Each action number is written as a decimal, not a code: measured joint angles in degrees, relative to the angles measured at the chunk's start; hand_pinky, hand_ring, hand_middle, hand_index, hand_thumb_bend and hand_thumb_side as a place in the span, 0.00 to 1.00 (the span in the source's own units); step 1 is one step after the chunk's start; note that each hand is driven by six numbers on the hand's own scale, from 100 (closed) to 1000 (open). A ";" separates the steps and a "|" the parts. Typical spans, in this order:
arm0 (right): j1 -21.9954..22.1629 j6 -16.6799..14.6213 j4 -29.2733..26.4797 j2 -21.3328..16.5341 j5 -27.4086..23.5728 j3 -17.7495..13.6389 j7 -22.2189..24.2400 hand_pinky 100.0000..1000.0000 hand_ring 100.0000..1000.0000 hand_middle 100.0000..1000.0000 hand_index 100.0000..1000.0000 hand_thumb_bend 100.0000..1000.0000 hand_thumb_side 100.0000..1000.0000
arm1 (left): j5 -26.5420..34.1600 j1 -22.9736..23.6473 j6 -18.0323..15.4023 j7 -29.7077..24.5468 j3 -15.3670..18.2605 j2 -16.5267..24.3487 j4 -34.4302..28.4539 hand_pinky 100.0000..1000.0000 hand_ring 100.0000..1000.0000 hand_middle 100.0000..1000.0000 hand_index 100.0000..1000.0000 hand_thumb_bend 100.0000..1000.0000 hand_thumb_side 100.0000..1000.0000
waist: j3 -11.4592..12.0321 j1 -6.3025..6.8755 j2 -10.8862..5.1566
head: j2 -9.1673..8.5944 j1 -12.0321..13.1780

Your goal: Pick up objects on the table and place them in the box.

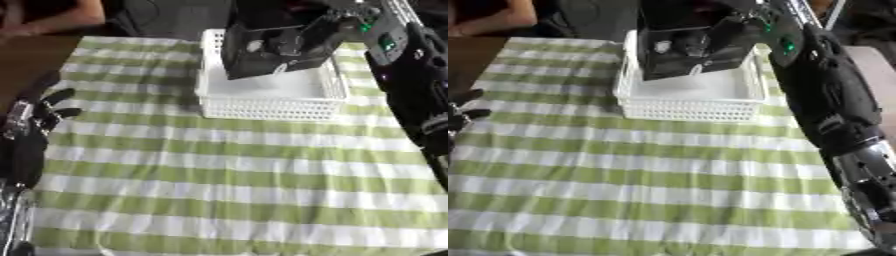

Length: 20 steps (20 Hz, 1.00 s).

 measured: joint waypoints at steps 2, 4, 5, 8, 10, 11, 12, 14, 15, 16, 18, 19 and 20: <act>-0.02 0.11 1.03 0.49 2.17 -0.62 -0.86 0.00 0.19 0.25 0.35 0.00 0.23 | 0.16 -0.26 0.02 -0.20 -0.25 -0.36 0.00 0.71 0.86 0.97 0.89 0.00 1.00 | 0.47 0.07 0.27 | -0.21 -0.50; -0.06 0.41 2.25 1.00 4.47 -1.65 -2.63 0.00 0.25 0.31 0.41 0.00 0.24 | 0.22 -0.67 -0.04 -0.41 -0.31 -0.38 -0.01 0.71 0.86 0.97 0.89 0.00 1.00 | 0.82 0.17 0.59 | -0.65 -0.99; -0.07 0.67 2.85 1.22 5.55 -2.26 -3.95 0.00 0.28 0.34 0.44 0.00 0.25 | 0.24 -0.89 -0.06 -0.46 -0.43 -0.39 -0.01 0.71 0.86 0.97 0.89 0.00 1.00 | 1.10 0.24 0.81 | -0.79 -1.33; -0.08 1.41 4.41 1.84 8.71 -3.68 -8.62 0.27 0.46 0.54 0.62 0.00 0.29 | 0.42 -1.03 -0.12 -0.56 -0.60 -0.40 -0.01 0.71 0.86 0.97 0.89 0.00 1.00 | 1.62 0.27 1.18 | -1.13 -1.99; -0.08 1.72 5.46 1.87 10.90 -4.17 -11.17 0.45 0.58 0.66 0.69 0.01 0.36 | 0.48 -1.04 -0.07 -0.65 -0.60 -0.41 -0.01 0.71 0.86 0.97 0.89 0.00 1.00 | 1.71 0.27 1.23 | -1.14 -2.07; -0.07 1.81 5.92 1.87 12.05 -4.37 -12.26 0.50 0.62 0.69 0.71 0.02 0.38 | 0.50 -1.04 -0.06 -0.66 -0.60 -0.41 -0.01 0.71 0.86 0.97 0.89 0.00 1.00 | 1.71 0.27 1.23 | -1.14 -2.16; -0.07 1.87 6.35 1.87 13.03 -4.54 -13.09 0.55 0.66 0.72 0.73 0.05 0.42 | 0.54 -1.04 -0.05 -0.67 -0.60 -0.41 -0.01 0.71 0.86 0.97 0.89 0.00 1.00 | 1.71 0.27 1.24 | -1.15 -2.18; -0.04 1.92 7.11 1.87 14.75 -4.80 -14.44 0.61 0.70 0.76 0.75 0.06 0.43 | 0.58 -1.04 -0.03 -0.70 -0.60 -0.43 -0.02 0.71 0.86 0.97 0.89 0.00 1.00 | 1.70 0.27 1.24 | -1.15 -2.22; -0.02 1.90 7.37 1.87 15.39 -4.86 -14.88 0.62 0.71 0.76 0.75 0.07 0.44 | 0.58 -1.04 -0.01 -0.71 -0.60 -0.52 -0.02 0.71 0.86 0.97 0.89 0.00 1.00 | 1.70 0.27 1.24 | -1.15 -2.22; 0.01 1.84 7.57 1.87 15.91 -4.88 -15.22 0.66 0.73 0.78 0.76 0.10 0.47 | 0.58 -1.04 0.02 -0.75 -0.60 -0.63 -0.02 0.71 0.86 0.97 0.89 0.00 1.00 | 1.69 0.27 1.24 | -1.15 -2.22; 0.22 1.69 7.90 1.87 16.71 -4.89 -15.68 0.74 0.79 0.83 0.81 0.19 0.52 | 0.58 -1.04 0.03 -0.75 -0.60 -0.81 -0.02 0.71 0.86 0.97 0.89 0.00 1.00 | 1.67 0.27 1.24 | -1.15 -2.22; 0.23 1.58 8.04 1.87 17.01 -4.89 -15.80 0.82 0.85 0.88 0.87 0.26 0.56 | 0.59 -1.04 0.03 -0.75 -0.60 -0.82 -0.02 0.71 0.86 0.97 0.89 0.00 1.00 | 1.66 0.27 1.24 | -1.15 -2.22; 0.23 1.49 8.16 1.86 17.26 -4.89 -15.88 0.88 0.88 0.91 0.91 0.32 0.59 | 0.59 -1.04 0.03 -0.75 -0.60 -0.82 -0.02 0.71 0.86 0.97 0.89 0.00 1.00 | 1.66 0.27 1.24 | -1.15 -2.22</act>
